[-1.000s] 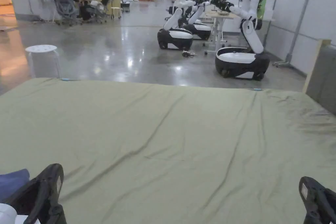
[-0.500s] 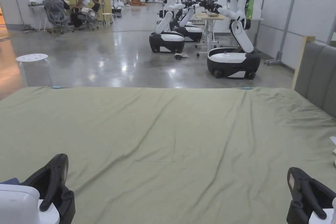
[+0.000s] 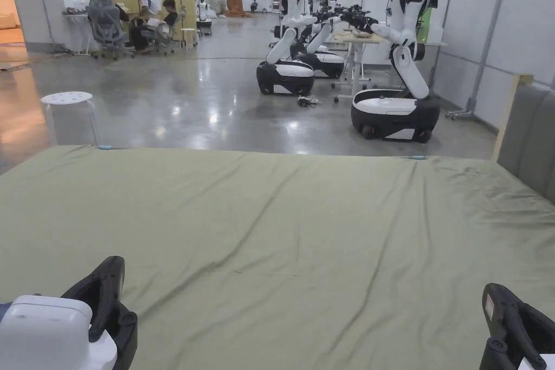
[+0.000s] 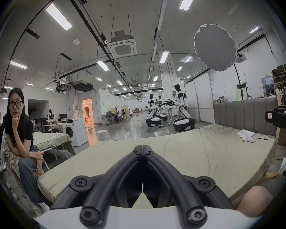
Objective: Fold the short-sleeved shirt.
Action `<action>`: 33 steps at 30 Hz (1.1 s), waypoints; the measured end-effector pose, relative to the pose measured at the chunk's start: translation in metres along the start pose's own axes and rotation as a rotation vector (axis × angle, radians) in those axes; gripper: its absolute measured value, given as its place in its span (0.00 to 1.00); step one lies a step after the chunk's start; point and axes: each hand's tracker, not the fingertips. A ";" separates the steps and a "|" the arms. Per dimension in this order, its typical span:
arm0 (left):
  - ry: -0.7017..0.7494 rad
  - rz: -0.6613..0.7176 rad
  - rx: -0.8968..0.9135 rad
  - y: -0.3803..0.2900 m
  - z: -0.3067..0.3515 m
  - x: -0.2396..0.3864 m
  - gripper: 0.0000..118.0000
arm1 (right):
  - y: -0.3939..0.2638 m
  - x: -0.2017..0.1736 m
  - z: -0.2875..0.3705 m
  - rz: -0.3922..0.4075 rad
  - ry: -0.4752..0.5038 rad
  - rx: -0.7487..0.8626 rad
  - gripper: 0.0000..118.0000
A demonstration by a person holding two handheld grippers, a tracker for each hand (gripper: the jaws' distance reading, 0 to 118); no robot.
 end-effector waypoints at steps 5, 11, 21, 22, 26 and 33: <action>0.020 0.027 0.000 0.000 0.001 -0.008 0.46 | 0.000 -0.006 0.002 0.006 -0.005 0.015 0.89; 0.001 0.071 0.010 -0.008 -0.005 -0.010 1.00 | 0.010 -0.001 0.028 -0.014 0.014 0.026 1.00; -0.098 0.061 -0.042 0.006 -0.009 -0.005 1.00 | 0.003 -0.010 0.003 0.026 0.005 0.017 1.00; -0.128 0.051 -0.043 0.008 -0.005 -0.003 1.00 | 0.002 -0.010 0.003 0.027 0.003 0.014 1.00; -0.116 0.066 0.013 0.011 0.001 -0.001 1.00 | 0.002 -0.012 0.002 0.028 0.014 -0.001 1.00; -0.036 0.015 -0.009 0.012 -0.003 0.005 1.00 | 0.002 -0.008 0.002 -0.014 0.020 -0.011 1.00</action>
